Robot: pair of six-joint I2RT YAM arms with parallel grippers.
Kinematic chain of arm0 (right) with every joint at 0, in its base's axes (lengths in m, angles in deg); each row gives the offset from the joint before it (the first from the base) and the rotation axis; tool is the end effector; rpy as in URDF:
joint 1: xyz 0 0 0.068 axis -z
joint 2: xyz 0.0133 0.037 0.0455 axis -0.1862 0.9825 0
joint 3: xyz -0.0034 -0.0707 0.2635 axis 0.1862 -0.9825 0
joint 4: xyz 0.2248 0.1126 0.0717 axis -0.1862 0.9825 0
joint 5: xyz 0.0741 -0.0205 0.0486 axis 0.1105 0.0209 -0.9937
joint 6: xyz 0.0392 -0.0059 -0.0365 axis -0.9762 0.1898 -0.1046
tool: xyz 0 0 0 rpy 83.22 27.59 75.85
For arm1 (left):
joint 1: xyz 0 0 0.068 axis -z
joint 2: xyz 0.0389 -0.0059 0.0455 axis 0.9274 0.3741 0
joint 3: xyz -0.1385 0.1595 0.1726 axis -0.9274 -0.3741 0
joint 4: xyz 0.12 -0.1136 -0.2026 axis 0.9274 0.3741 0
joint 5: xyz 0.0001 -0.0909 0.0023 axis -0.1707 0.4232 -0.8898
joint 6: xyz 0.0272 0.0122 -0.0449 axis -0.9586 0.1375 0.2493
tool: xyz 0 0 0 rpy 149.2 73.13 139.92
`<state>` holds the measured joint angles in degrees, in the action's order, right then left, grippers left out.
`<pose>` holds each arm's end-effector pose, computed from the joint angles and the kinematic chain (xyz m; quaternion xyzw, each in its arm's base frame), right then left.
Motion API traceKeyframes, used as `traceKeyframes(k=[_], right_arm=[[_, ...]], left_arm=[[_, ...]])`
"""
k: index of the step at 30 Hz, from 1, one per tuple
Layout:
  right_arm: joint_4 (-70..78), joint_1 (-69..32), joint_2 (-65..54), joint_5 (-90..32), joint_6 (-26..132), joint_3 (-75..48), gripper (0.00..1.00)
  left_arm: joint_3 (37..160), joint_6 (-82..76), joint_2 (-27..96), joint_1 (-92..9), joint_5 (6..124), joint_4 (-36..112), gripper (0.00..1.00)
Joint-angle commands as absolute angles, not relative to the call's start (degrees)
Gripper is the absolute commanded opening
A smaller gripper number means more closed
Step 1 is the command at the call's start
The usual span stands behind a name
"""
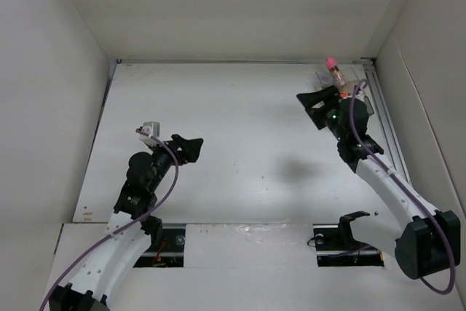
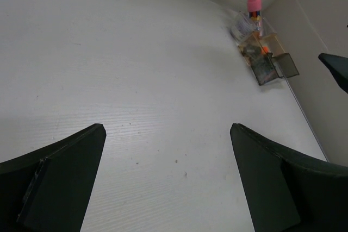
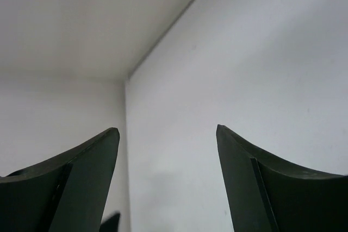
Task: Sort the stationery into containers
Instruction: Reset both arms
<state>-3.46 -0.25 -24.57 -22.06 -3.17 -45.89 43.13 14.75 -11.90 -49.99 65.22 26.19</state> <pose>0.2495 0.0486 0.3035 0.3372 0.6965 0.3837 0.5040 0.1413 -0.0515 0.2515 -0.0155 0.6965 -0.3329 0.6354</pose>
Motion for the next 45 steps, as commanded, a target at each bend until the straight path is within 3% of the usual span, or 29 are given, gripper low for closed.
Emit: traceKeyframes(k=[1,9,16,26,33,45], right_arm=[[1.0,-7.4,-25.3,-22.5,7.6,-43.5,0.78],[4.1,-31.5,-20.7,-17.1,15.4,-46.3,0.69],[4.1,-42.4,-13.6,-5.9,14.9,-44.4,0.62],[5.2,-47.9,-7.9,3.4,14.9,-42.6,0.65],[5.2,-48.9,-7.4,7.5,14.9,-43.6,0.65],[5.2,-48.9,-6.9,11.3,14.9,-43.7,0.66]], left_arm=[[44.4,14.2,-13.0,-49.7,65.8,25.2,1.0],[44.4,17.1,-14.5,-49.7,65.5,26.4,1.0],[45.5,19.0,-15.1,-49.7,61.6,29.6,1.0],[45.5,23.5,-18.6,-49.7,56.2,32.3,1.0],[42.9,22.1,-18.6,-49.7,62.2,26.2,1.0],[41.1,22.1,-17.3,-49.7,62.4,22.7,1.0]])
